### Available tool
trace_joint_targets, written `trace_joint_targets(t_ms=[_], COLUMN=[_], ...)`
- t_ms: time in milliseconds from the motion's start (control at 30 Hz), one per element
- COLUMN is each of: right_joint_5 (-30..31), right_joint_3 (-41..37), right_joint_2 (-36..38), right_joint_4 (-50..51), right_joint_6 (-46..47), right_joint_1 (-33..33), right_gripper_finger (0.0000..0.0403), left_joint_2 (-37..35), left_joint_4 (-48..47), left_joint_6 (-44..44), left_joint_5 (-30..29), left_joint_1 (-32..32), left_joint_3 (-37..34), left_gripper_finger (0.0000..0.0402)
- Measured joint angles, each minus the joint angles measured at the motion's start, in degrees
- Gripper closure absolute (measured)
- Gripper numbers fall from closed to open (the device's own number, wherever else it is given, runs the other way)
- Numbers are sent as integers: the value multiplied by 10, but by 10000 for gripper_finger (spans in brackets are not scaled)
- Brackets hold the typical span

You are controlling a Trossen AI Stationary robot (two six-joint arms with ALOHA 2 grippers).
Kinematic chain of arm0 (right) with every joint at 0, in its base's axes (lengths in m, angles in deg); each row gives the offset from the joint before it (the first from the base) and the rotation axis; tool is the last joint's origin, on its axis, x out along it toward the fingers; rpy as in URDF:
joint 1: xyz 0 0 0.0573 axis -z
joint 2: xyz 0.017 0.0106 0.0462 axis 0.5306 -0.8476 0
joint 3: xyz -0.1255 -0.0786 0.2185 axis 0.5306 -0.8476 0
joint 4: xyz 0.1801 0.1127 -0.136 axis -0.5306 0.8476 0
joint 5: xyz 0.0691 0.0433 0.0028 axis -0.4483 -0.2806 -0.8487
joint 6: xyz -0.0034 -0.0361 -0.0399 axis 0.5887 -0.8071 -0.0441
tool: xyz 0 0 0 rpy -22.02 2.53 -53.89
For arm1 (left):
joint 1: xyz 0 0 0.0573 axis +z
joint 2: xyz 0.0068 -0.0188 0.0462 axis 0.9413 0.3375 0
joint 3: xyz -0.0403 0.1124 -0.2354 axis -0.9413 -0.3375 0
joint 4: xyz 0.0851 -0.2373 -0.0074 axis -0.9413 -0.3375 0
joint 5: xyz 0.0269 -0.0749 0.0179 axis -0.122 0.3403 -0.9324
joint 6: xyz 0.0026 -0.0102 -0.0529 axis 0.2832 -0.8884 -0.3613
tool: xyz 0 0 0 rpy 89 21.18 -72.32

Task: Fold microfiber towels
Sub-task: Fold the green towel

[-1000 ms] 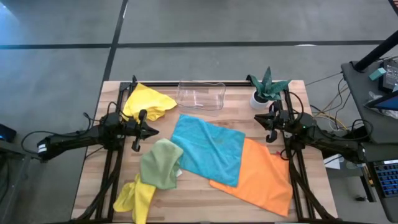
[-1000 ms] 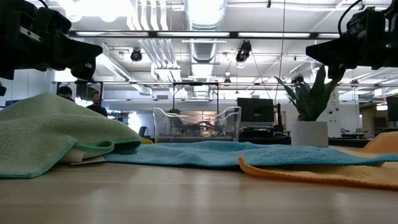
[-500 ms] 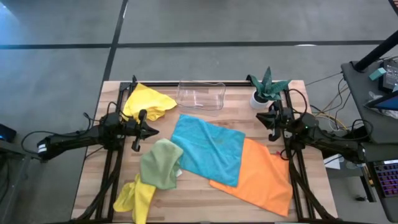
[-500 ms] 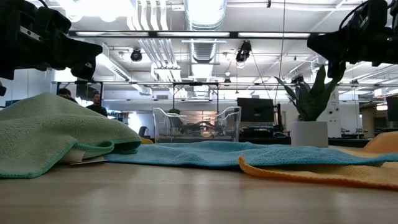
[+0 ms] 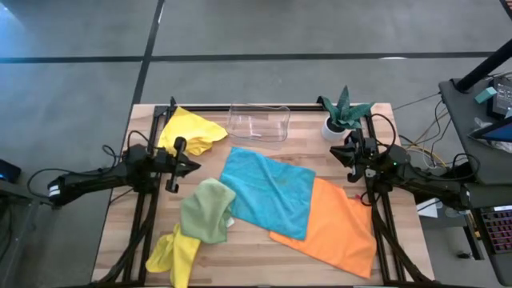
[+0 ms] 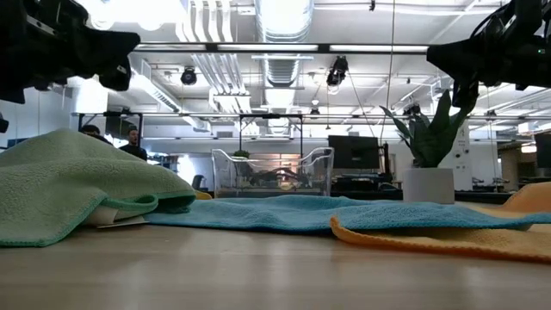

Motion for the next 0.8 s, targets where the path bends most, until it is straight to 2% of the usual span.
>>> trace_joint_targets(t_ms=[233, 400, 800], right_joint_5=[0, 2, 2], right_joint_3=[0, 0, 0], right_joint_2=[0, 0, 0], right_joint_4=[0, -4, -4], right_joint_6=[1, 1, 6], right_joint_1=[0, 0, 0], right_gripper_finger=[365, 364, 364], left_joint_2=[3, 38, 207], left_joint_4=[52, 32, -206], left_joint_6=[0, 0, 13], left_joint_5=[-21, -22, -21], left_joint_1=[0, 0, 0], left_joint_3=[4, 61, 258], left_gripper_finger=[402, 402, 402])
